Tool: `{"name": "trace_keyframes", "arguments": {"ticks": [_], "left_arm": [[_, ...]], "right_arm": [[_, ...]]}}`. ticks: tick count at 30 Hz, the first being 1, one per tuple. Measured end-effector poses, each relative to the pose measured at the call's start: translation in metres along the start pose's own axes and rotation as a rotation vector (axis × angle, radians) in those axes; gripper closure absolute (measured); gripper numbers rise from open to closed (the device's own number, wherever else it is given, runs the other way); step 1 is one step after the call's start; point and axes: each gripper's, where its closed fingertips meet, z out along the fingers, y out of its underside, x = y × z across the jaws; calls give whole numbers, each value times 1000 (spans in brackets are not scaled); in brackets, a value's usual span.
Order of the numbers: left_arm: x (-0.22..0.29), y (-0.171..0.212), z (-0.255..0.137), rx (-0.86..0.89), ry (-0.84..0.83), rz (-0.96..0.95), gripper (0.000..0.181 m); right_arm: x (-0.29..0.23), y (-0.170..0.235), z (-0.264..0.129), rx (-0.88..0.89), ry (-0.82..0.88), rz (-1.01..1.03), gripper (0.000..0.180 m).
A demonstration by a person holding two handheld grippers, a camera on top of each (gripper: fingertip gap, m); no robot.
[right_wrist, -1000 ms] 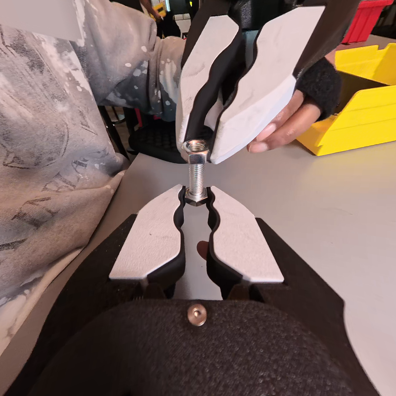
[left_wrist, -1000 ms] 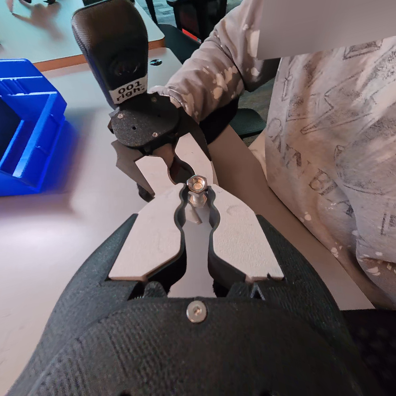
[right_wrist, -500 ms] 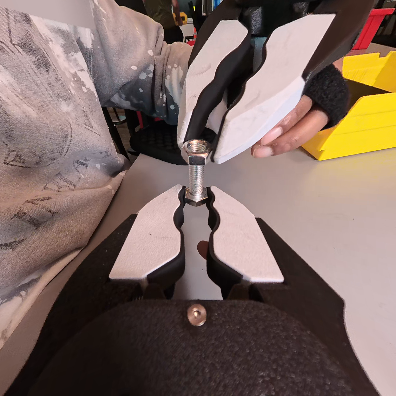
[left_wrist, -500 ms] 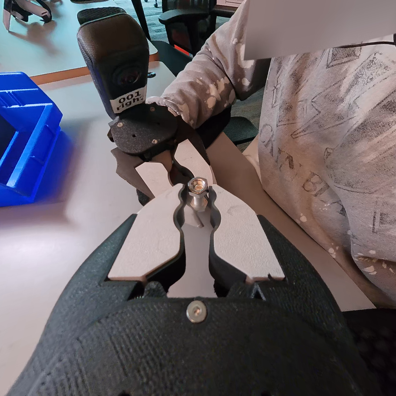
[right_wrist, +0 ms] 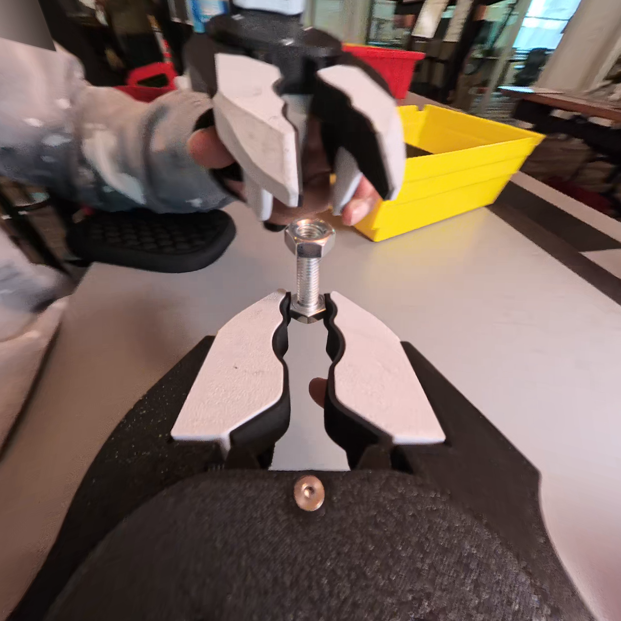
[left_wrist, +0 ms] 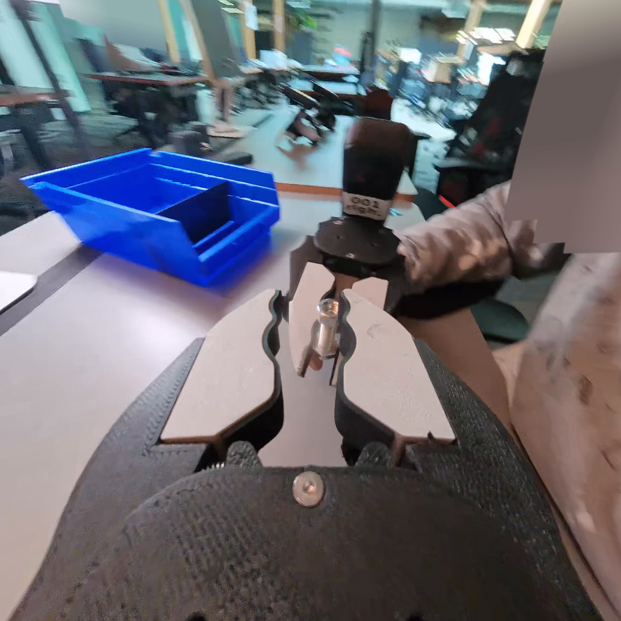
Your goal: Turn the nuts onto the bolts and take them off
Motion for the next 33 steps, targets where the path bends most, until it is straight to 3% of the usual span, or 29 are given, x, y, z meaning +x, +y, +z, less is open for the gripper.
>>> {"name": "trace_keyframes", "arguments": {"ticks": [7,17,22,28,33], "left_arm": [[-11,8,8,57,-204,-14,148],[-9,11,13,39,-223,15,150],[-12,16,16,25,-261,17,159],[-11,13,16,58,-243,9,163],[4,9,15,43,-95,18,163]], "right_arm": [[20,3,-1,-21,147,19,161],[24,6,-1,-41,168,32,161],[28,10,0,-67,194,39,161],[25,6,-1,-38,168,69,161],[10,-1,0,3,71,50,161]]}}
